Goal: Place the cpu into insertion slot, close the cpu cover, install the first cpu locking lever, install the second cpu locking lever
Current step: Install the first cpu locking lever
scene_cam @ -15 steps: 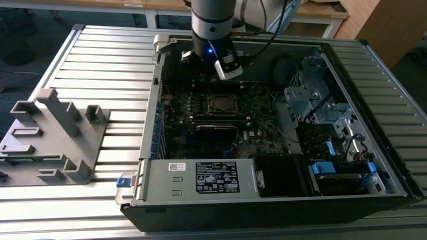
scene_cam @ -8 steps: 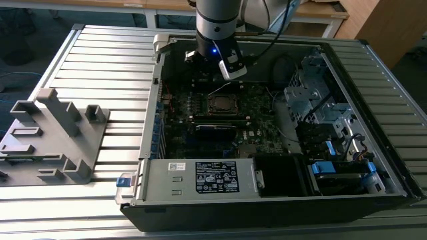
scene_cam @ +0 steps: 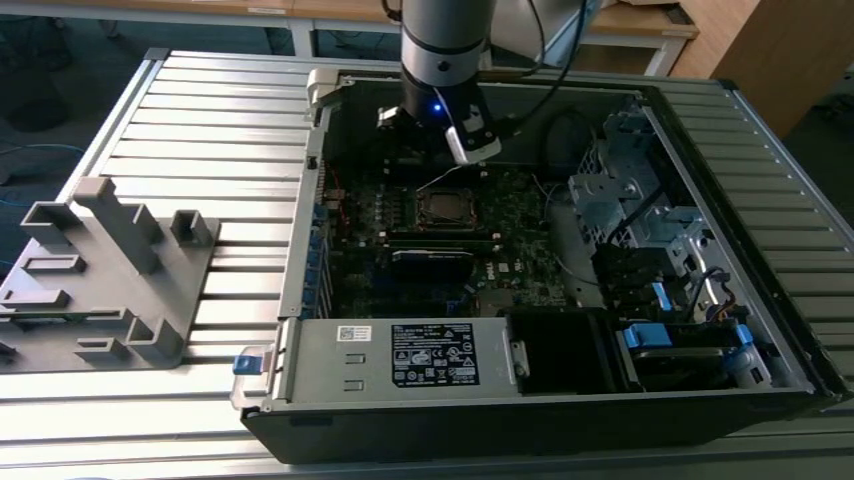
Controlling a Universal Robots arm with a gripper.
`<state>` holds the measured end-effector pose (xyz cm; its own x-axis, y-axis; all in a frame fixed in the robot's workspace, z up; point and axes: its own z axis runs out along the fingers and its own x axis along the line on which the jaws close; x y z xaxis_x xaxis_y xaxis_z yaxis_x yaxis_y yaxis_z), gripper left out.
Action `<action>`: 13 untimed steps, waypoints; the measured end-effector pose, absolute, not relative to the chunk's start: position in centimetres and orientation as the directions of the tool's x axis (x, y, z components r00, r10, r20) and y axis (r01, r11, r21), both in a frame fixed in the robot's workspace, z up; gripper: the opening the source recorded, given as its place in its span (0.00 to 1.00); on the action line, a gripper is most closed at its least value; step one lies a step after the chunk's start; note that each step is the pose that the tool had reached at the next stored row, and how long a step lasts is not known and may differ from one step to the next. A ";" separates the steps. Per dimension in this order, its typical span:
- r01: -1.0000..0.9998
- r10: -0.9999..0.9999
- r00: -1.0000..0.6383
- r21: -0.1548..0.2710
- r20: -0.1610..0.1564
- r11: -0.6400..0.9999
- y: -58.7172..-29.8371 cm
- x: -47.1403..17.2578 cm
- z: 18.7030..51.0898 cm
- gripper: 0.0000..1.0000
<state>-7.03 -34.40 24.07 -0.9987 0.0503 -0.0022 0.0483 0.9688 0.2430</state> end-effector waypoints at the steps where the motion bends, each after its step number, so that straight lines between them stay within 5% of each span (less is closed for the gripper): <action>1: 0.048 0.050 -0.999 0.243 -0.002 0.969 -34.4 -6.8 24.0 0.11; 13: 0.048 0.050 -0.999 0.243 -0.002 0.969 -34.2 -5.0 23.5 0.11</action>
<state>-5.04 -34.22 23.51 -0.9987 0.0504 -0.0022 0.0483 0.9688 0.2430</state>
